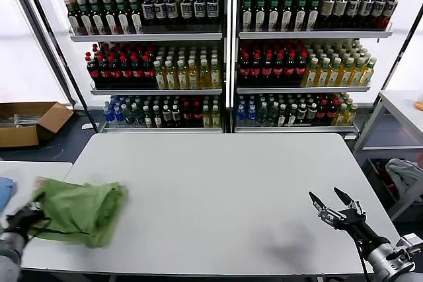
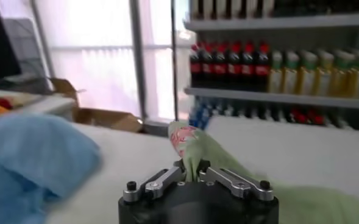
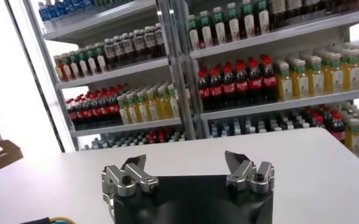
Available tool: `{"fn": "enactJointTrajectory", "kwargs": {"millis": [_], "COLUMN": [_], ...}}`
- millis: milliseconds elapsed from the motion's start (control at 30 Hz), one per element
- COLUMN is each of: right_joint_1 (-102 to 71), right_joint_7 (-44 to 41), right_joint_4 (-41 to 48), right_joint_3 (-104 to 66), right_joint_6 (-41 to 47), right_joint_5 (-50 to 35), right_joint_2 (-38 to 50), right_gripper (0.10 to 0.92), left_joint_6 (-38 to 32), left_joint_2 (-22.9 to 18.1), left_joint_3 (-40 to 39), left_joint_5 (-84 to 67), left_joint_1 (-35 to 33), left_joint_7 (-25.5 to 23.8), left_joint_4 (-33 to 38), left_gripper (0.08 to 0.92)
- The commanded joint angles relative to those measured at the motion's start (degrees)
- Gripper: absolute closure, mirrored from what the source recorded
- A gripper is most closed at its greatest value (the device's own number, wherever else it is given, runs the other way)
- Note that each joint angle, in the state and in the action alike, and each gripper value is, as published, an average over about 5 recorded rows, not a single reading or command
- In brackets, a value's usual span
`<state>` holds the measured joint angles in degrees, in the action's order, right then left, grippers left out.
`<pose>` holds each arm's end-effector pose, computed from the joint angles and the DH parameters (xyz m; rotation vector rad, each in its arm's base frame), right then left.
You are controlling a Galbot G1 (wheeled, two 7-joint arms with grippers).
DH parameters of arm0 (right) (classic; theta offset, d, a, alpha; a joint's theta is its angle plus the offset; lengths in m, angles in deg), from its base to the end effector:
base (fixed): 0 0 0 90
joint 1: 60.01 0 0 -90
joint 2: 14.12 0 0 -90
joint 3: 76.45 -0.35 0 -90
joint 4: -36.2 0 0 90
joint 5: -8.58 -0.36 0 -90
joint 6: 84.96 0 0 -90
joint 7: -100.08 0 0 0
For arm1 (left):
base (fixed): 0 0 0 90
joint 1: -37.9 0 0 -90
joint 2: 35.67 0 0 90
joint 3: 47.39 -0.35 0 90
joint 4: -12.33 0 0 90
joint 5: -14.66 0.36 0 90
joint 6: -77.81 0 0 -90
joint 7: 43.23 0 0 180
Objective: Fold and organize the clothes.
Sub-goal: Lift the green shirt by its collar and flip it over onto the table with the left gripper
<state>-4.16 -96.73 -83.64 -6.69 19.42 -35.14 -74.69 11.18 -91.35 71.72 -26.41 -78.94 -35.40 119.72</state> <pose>0.1887 -0.1780 -0.2437 0.4335 -2.8963 -0.2674 0.2200 0.2747 -0.2301 0.4968 -2.7669 0.0112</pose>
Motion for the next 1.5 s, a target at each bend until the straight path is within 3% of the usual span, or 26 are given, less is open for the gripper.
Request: {"fn": "enactJointTrajectory", "kwargs": {"millis": [33, 200, 367, 700, 833, 967, 1233, 1500], "right_joint_1": [1.14, 0.38, -0.17, -1.41, -1.90, -1.22, 0.88, 0.59], "right_joint_7": [0.04, -0.07, 0.03, 0.33, 0.09, 1.08, 6.97, 6.79], "right_joint_4": [-0.12, -0.25, -0.76, -2.29, -1.17, -0.86, -4.49, -4.15], "right_joint_3": [1.59, 0.17, -1.09, -2.01, -3.21, -3.40, 1.60, 4.06], "right_joint_6": [0.09, -0.05, 0.00, 0.68, 0.03, -1.94, -3.95, -4.16], "right_joint_5": [0.09, -0.21, -0.58, -0.40, -0.48, 0.93, 9.16, 9.94], "right_joint_2": [0.01, 0.36, 0.77, 1.00, 0.71, -1.43, -7.01, -7.02], "right_gripper": [0.203, 0.203, 0.203, 0.203, 0.203, 0.203, 0.203, 0.203], "left_joint_6": [1.16, 1.25, 0.87, 0.23, -0.19, -0.80, -1.90, -2.84], "left_joint_2": [5.90, 1.28, -4.72, -18.23, -21.55, -21.89, -23.31, -27.50], "left_joint_3": [11.64, -0.16, -20.61, -48.15, -51.57, -52.35, -52.24, -52.15], "left_joint_5": [-4.06, -1.17, 4.64, 18.71, 17.42, 15.72, 16.19, 18.67], "left_joint_1": [-0.77, -1.07, 0.53, 10.88, 14.81, 16.36, 16.20, 16.36], "left_joint_7": [2.31, 4.43, 6.73, 5.95, 6.11, 6.37, 6.62, 6.14], "left_joint_4": [8.05, 15.83, 20.06, 10.76, 7.60, 6.02, 5.68, 2.43], "left_gripper": [0.857, 0.857, 0.857, 0.857, 0.857, 0.857, 0.857, 0.857]}}
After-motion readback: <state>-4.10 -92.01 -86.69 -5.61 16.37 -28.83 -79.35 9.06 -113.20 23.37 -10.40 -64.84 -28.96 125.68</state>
